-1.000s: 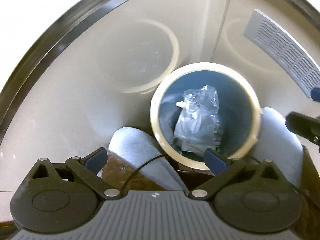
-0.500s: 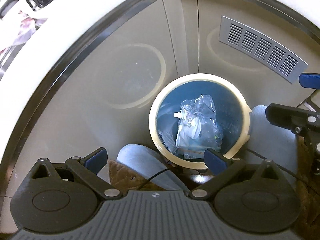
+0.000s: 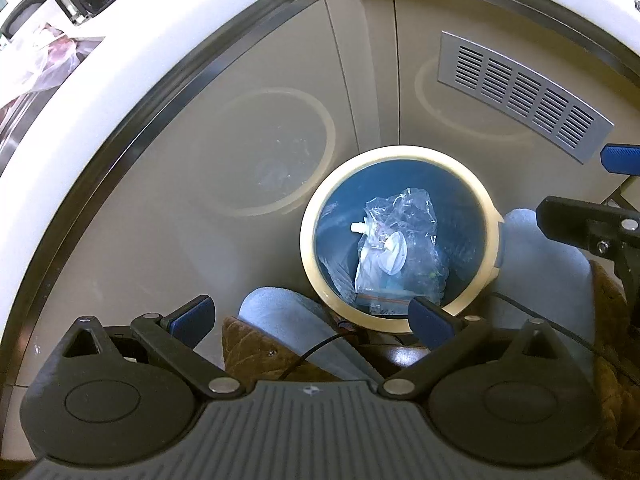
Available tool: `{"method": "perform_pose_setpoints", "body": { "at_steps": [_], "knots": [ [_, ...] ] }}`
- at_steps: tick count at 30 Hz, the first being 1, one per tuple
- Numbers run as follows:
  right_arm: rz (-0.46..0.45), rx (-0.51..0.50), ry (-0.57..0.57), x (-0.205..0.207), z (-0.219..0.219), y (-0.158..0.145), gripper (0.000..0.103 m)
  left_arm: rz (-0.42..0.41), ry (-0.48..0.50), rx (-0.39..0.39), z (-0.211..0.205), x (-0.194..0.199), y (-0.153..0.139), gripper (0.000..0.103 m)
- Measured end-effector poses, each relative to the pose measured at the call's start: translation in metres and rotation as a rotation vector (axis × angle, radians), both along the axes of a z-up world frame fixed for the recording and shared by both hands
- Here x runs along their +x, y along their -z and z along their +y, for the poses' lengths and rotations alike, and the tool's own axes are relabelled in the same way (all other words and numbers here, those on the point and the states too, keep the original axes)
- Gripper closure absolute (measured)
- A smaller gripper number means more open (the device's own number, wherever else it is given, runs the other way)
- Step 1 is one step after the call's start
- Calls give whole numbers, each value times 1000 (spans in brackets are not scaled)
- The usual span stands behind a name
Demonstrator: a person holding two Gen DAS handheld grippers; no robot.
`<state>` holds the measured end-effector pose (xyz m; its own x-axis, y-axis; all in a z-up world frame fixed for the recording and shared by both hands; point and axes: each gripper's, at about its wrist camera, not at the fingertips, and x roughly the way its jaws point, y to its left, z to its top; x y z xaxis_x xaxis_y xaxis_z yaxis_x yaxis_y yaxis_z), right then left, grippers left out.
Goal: Collect trash
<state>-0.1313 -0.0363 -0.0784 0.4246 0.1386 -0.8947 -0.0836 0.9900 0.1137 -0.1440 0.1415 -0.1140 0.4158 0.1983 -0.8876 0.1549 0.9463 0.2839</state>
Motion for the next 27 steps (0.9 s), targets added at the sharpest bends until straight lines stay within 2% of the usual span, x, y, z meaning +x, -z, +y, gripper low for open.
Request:
{"method": "perform_pose_setpoints", "body": {
  "at_steps": [19,27],
  "knots": [
    [88,37,34,10,-7,17,10,61,-9,-1,0,7,12,0],
    [192,95,108,15,-19,36,9,184,-47,-13,3,13,33,0]
  ]
}}
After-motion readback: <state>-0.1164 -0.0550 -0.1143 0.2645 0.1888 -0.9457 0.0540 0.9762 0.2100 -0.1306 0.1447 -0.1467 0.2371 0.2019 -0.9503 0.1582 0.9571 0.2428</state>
